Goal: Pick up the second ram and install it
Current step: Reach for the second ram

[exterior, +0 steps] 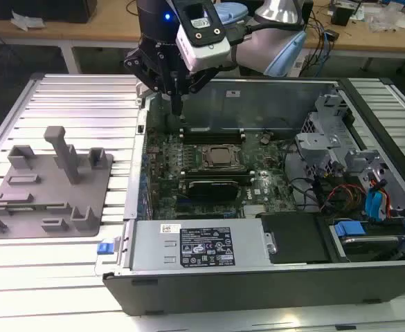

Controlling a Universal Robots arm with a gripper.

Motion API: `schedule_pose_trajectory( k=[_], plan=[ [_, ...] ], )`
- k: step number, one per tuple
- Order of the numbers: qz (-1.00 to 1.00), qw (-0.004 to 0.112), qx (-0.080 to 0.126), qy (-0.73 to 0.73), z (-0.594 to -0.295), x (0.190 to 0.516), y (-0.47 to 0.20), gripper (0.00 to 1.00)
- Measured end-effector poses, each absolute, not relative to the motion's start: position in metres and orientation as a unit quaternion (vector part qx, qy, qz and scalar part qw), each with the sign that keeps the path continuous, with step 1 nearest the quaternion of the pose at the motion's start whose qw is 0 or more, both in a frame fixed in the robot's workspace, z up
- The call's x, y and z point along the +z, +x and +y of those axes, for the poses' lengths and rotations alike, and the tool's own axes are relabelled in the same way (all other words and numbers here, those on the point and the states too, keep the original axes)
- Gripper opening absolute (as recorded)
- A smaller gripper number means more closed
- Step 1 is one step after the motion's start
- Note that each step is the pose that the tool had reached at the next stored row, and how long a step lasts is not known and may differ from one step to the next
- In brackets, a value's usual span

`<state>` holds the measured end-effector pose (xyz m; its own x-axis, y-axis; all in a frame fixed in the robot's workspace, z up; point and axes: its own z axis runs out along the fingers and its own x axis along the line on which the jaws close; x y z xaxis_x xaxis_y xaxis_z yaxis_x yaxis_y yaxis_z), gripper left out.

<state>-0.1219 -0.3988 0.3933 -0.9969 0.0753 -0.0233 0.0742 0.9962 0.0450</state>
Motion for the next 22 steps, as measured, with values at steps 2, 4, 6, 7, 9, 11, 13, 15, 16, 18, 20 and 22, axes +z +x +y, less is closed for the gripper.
schedule_pose_trajectory(
  k=[2,4,6,7,9,11,13,15,16,18,20,22],
  plan=[
    [0.999,0.012,0.022,0.037,-0.399,0.393,-0.122,0.08],
    [0.999,0.012,0.022,0.037,-0.399,0.393,-0.122,0.08],
    [0.999,0.012,0.022,0.037,-0.399,0.393,-0.122,0.08],
    [0.999,0.012,0.022,0.037,-0.399,0.393,-0.122,0.08],
    [0.999,0.012,0.022,0.037,-0.399,0.393,-0.122,0.08],
    [0.999,0.012,0.022,0.037,-0.399,0.393,-0.122,0.08],
    [0.999,0.013,0.022,0.037,-0.399,0.393,-0.122,0.08],
    [0.999,0.012,0.022,0.037,-0.399,0.393,-0.125,0.08],
    [0.999,0.013,0.022,0.037,-0.399,0.393,-0.127,0.08],
    [0.999,0.012,0.022,0.037,-0.398,0.393,-0.129,0.08],
    [0.999,0.012,0.022,0.037,-0.398,0.393,-0.130,0.08],
    [0.999,0.012,0.022,0.037,-0.398,0.393,-0.132,0.08]
  ],
)
